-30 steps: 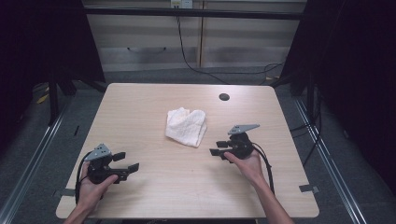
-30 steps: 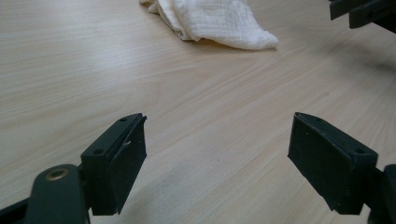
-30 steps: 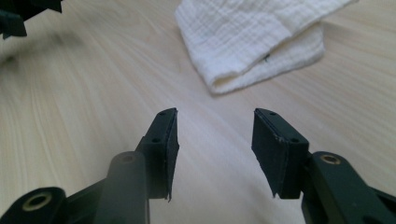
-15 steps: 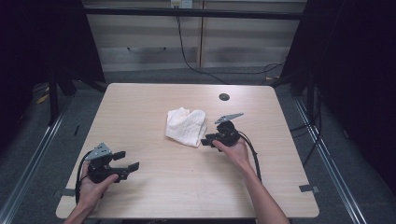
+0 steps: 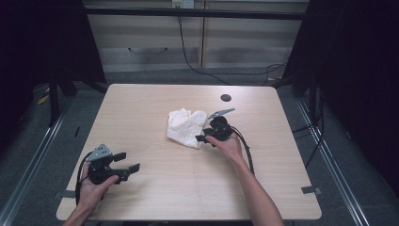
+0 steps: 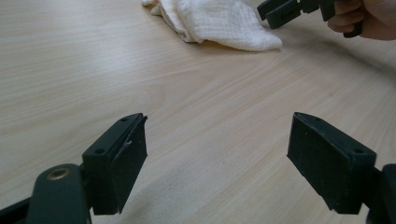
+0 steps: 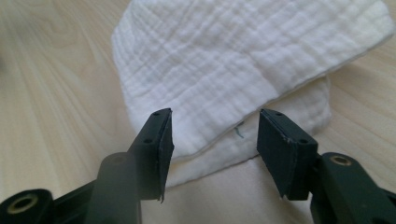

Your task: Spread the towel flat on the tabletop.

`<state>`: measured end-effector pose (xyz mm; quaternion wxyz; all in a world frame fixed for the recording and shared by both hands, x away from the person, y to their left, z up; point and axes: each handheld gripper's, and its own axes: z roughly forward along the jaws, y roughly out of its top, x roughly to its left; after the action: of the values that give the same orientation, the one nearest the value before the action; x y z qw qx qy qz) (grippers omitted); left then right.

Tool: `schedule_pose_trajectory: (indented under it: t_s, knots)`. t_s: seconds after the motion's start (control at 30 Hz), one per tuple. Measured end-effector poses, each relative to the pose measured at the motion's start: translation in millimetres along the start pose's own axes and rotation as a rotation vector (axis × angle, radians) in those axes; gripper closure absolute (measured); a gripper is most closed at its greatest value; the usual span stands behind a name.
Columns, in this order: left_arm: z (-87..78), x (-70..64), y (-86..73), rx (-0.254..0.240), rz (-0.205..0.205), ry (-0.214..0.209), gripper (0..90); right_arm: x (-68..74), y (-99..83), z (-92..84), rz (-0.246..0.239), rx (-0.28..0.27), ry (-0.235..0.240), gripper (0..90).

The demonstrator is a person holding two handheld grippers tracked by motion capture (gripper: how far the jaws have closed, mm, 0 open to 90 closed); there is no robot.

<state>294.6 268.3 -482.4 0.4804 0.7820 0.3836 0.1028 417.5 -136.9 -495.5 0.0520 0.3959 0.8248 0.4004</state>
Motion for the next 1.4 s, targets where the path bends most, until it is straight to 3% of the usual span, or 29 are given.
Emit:
schedule_pose_trajectory:
  t_s: [0.13, 0.2, 0.23, 0.37, 0.43, 0.47, 0.6, 0.77, 1.07, 1.4]
  knots:
    - [0.0, -0.6, -0.2, -0.003, -0.001, 0.001, 19.7, 2.5, -1.2, 9.4, 0.003, 0.026, -0.025, 41.9]
    - [0.4, -0.5, -0.2, 0.0, 0.0, 0.002, 19.7, 5.2, -2.1, 12.5, -0.002, 0.014, -0.038, 45.8]
    - [0.8, -0.5, -0.2, 0.002, -0.001, -0.003, 19.7, 7.0, -1.2, 13.2, -0.006, 0.017, -0.074, 55.4]
    - [1.3, -0.3, -0.3, 0.007, 0.001, -0.005, 19.7, 8.3, 0.7, 12.2, -0.022, 0.047, -0.118, 65.9]
    - [0.7, -0.5, -0.2, 0.007, 0.003, -0.005, 19.7, 6.6, -0.1, 10.3, -0.009, 0.054, -0.112, 75.2]
    - [0.4, -0.6, -0.2, 0.002, 0.0, -0.004, 19.7, 2.6, -3.2, 9.1, 0.02, 0.04, -0.072, 83.6]
    - [-1.7, 1.8, 0.0, -0.004, -0.008, 0.0, 19.8, 0.6, -10.0, 6.0, 0.035, 0.021, -0.027, 86.2]
    - [-2.4, 3.0, -0.2, -0.005, -0.01, 0.002, 19.8, 4.9, -13.3, 0.3, 0.01, 0.048, -0.025, 86.9]
    - [-1.2, 1.6, -0.2, 0.0, -0.012, 0.003, 19.8, 14.4, -32.4, -14.1, -0.005, 0.033, 0.003, 87.2]
    - [-0.6, 0.3, 0.9, 0.002, -0.021, 0.013, 20.6, 40.0, -50.2, -27.1, -0.07, 0.048, 0.016, 87.2]
